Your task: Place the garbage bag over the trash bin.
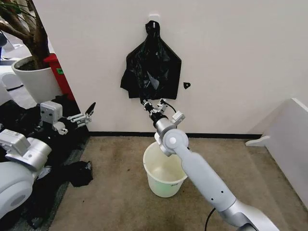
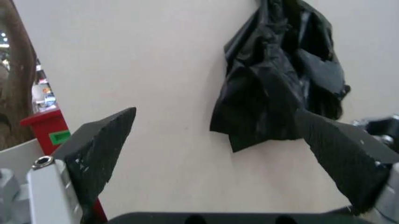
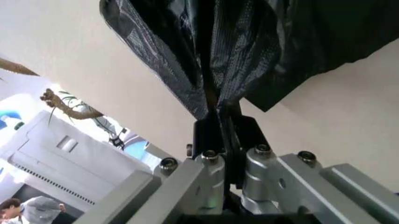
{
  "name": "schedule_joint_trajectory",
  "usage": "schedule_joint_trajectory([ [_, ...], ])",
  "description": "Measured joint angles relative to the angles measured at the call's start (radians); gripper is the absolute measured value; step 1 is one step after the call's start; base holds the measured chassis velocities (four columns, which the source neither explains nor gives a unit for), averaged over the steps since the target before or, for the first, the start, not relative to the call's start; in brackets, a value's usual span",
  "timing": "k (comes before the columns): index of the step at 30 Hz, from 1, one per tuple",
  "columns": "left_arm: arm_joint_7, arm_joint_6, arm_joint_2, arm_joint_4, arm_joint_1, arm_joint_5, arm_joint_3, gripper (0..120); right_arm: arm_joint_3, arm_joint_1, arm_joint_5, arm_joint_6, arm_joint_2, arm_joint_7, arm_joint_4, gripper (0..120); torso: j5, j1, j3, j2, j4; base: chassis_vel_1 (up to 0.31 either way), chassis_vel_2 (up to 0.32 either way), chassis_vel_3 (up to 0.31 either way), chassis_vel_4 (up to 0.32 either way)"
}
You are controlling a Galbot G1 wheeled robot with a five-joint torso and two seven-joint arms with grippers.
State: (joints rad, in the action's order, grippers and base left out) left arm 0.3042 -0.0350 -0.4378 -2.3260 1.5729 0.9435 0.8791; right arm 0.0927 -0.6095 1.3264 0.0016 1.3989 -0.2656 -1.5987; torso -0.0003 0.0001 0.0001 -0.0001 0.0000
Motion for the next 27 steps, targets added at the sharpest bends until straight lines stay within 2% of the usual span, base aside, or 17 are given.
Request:
schedule_joint_trajectory([
  [2, 0.002, -0.005, -0.007, 0.019, -0.056, 0.005, -0.044, 100, -0.004, -0.002, 0.0, 0.0, -0.002, 0.0, 0.0, 0, 0.0001, 0.0, 0.0, 0.0, 0.0, 0.0, 0.0, 0.0, 0.0],
  [9, 0.005, -0.011, -0.016, 0.044, -0.128, 0.011, -0.101, 100, -0.005, -0.006, -0.001, 0.0, -0.004, 0.0, -0.001, 0, 0.0001, 0.0, 0.0, 0.0, 0.0, 0.0, 0.0, 0.0, 0.0],
  [12, 0.01, -0.018, -0.028, 0.076, -0.224, 0.02, -0.176, 100, -0.005, -0.007, -0.001, 0.0, -0.004, 0.0, -0.004, 0, 0.0004, 0.0, 0.0, 0.0, 0.0, 0.0, 0.0, 0.0, 0.0],
  [14, 0.01, -0.018, -0.026, 0.069, -0.241, 0.02, -0.173, 100, -0.004, -0.007, -0.001, 0.001, -0.004, 0.0, -0.004, 0, -0.0007, 0.0, 0.0, 0.0, -0.0003, 0.0, 0.0, 0.0, 0.0],
  [15, 0.01, -0.017, -0.025, 0.067, -0.244, 0.019, -0.169, 100, -0.004, -0.007, 0.0, 0.001, -0.003, 0.0, -0.005, 0, 0.0019, 0.0, 0.0, 0.0, 0.0, 0.0, 0.0, 0.0, 0.0],
  [17, 0.012, -0.023, -0.041, 0.094, -0.31, 0.023, -0.226, 100, -0.003, -0.008, 0.0, 0.001, -0.003, 0.0, -0.006, 0, 0.0, 0.0, 0.0, 0.0, 0.0003, 0.0, 0.0, 0.0, 0.0],
  [27, 0.02, -0.042, -0.083, 0.17, -0.519, 0.038, -0.396, 100, -0.005, -0.013, 0.002, 0.002, -0.005, 0.0, -0.007, 0, 0.0002, 0.0, 0.0, 0.0, 0.0, 0.0, 0.0, 0.0, 0.0],
])
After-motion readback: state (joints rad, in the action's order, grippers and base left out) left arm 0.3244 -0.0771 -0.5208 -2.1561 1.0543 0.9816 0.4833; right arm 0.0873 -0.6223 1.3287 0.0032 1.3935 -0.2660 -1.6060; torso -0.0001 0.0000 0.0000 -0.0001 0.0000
